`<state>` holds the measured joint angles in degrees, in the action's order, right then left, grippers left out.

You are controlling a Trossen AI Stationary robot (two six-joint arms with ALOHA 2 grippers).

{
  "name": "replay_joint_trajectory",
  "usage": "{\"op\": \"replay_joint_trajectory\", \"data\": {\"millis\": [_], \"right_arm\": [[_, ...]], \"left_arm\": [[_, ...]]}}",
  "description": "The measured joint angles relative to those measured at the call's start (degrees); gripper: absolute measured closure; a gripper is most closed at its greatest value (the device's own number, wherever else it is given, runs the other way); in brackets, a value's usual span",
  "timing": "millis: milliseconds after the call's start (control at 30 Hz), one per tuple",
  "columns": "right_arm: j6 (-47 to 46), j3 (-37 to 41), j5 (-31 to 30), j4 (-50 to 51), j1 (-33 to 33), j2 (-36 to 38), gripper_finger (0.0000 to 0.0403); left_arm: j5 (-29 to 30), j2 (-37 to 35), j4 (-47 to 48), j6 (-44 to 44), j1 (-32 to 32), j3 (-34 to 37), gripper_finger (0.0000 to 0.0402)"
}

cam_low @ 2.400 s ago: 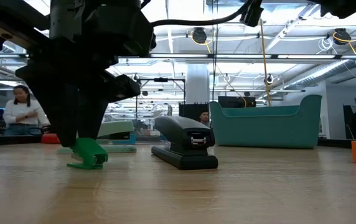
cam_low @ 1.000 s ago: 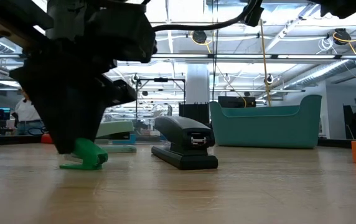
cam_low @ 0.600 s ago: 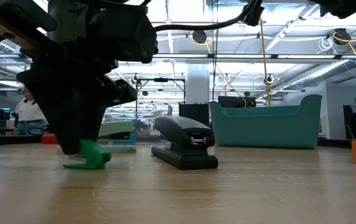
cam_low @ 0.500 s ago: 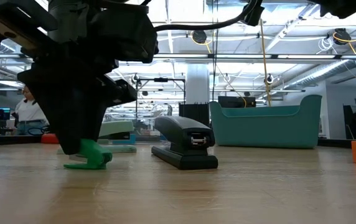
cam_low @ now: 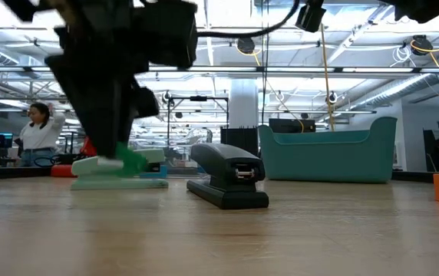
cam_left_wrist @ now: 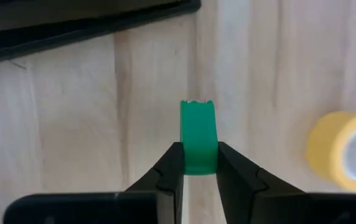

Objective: Pick and place Stapler, Stapler remover, tape
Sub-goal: Put the green stapler into the green bin

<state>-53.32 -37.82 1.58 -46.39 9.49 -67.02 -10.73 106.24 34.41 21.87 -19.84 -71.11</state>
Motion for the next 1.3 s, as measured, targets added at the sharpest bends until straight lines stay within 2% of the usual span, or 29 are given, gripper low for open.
{"op": "replay_joint_trajectory", "data": {"millis": [100, 200, 433, 567, 733, 833, 1000, 1167, 1300], "right_arm": [[0.09, 0.00, 0.25, 0.01, 0.00, 0.00, 0.0202], [1.29, 0.00, 3.54, 0.36, -0.01, 0.00, 0.0202], [1.57, 0.00, 11.89, 14.52, 0.00, 0.02, 0.0202], [1.66, 0.07, 14.90, 21.78, 0.01, -0.04, 0.0202], [1.38, 0.04, 15.11, 18.81, 0.01, -0.04, 0.0202], [0.14, 0.00, 15.10, 14.85, -0.01, -0.02, 0.0201], [-2.28, -1.32, 15.04, 10.66, 0.00, -0.02, 0.0176], [-2.05, -5.59, 13.44, 15.65, 0.01, -1.28, 0.0134], [-3.66, -9.04, 13.50, 18.54, 0.03, -5.94, 0.0115]], "left_arm": [[-0.73, -2.54, -0.03, 2.53, 0.09, 0.00, 0.0334], [-3.14, -5.26, -1.02, 5.74, 0.48, -0.02, 0.0334], [-16.64, -9.36, -5.68, 13.69, 2.68, -0.04, 0.0334], [-22.48, -9.46, -13.60, 18.71, 4.65, -0.04, 0.0334], [-23.88, -9.47, -25.15, 22.52, 7.79, -0.04, 0.0334], [-24.93, -9.47, -28.07, 23.32, 9.83, -0.04, 0.0334], [-29.07, -9.44, -28.68, 22.78, 12.09, -0.04, 0.0334], [-35.41, -9.44, -28.49, 21.31, 13.56, -0.68, 0.0334], [-39.82, -9.44, -28.30, 20.39, 14.43, -2.78, 0.0334]]}}
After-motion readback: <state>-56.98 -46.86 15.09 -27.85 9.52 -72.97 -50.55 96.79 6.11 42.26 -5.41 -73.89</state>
